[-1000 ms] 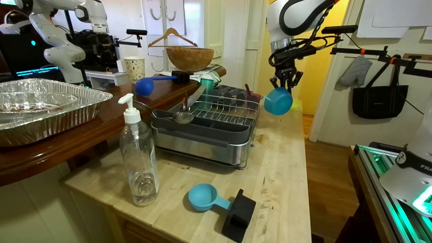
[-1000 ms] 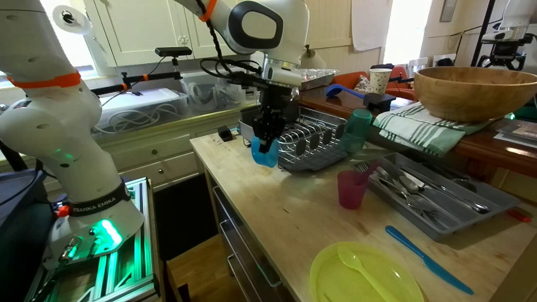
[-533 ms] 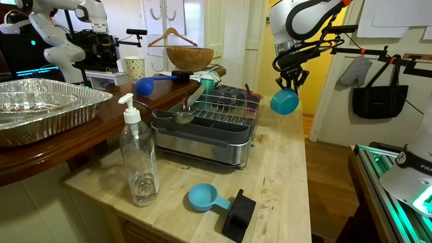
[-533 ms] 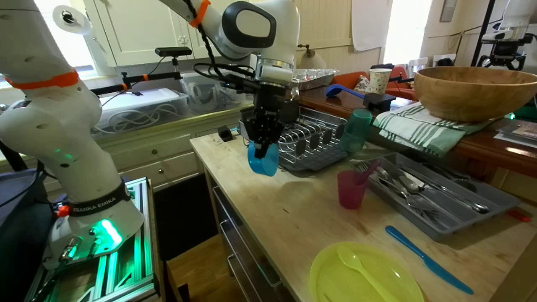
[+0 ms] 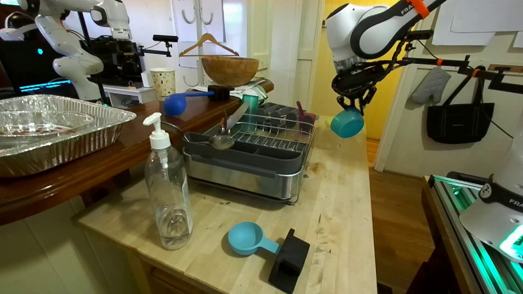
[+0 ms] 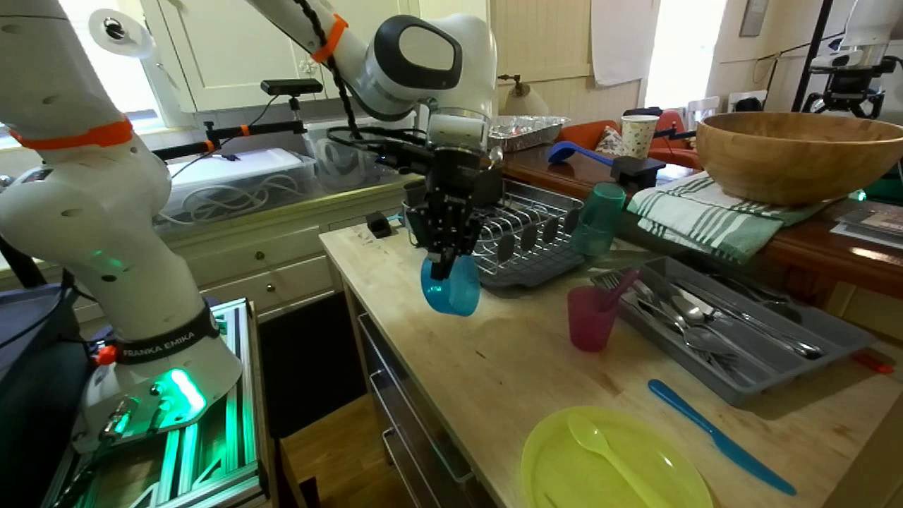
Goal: Turn the blue bowl upside down, then place the blue spoon inside
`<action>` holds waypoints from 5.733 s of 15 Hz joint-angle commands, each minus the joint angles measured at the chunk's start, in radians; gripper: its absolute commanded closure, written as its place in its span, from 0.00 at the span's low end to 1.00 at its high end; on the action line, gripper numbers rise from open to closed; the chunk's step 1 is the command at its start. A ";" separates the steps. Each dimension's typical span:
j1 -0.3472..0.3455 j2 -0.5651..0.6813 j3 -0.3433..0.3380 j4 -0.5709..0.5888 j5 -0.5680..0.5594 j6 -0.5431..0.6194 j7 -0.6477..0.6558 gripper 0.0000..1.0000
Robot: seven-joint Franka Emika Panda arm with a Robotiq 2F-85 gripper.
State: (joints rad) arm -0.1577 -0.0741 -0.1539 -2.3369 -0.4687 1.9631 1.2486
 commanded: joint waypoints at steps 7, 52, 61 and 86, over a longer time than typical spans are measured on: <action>-0.001 0.053 0.009 -0.028 -0.170 0.047 0.228 0.98; 0.023 0.186 0.002 -0.072 -0.354 0.210 0.499 0.66; 0.031 0.196 0.002 -0.070 -0.351 0.220 0.516 0.09; -0.035 0.102 -0.057 0.009 -0.127 0.370 0.428 0.00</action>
State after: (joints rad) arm -0.1938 0.0284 -0.2107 -2.3290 -0.5962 2.3347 1.6775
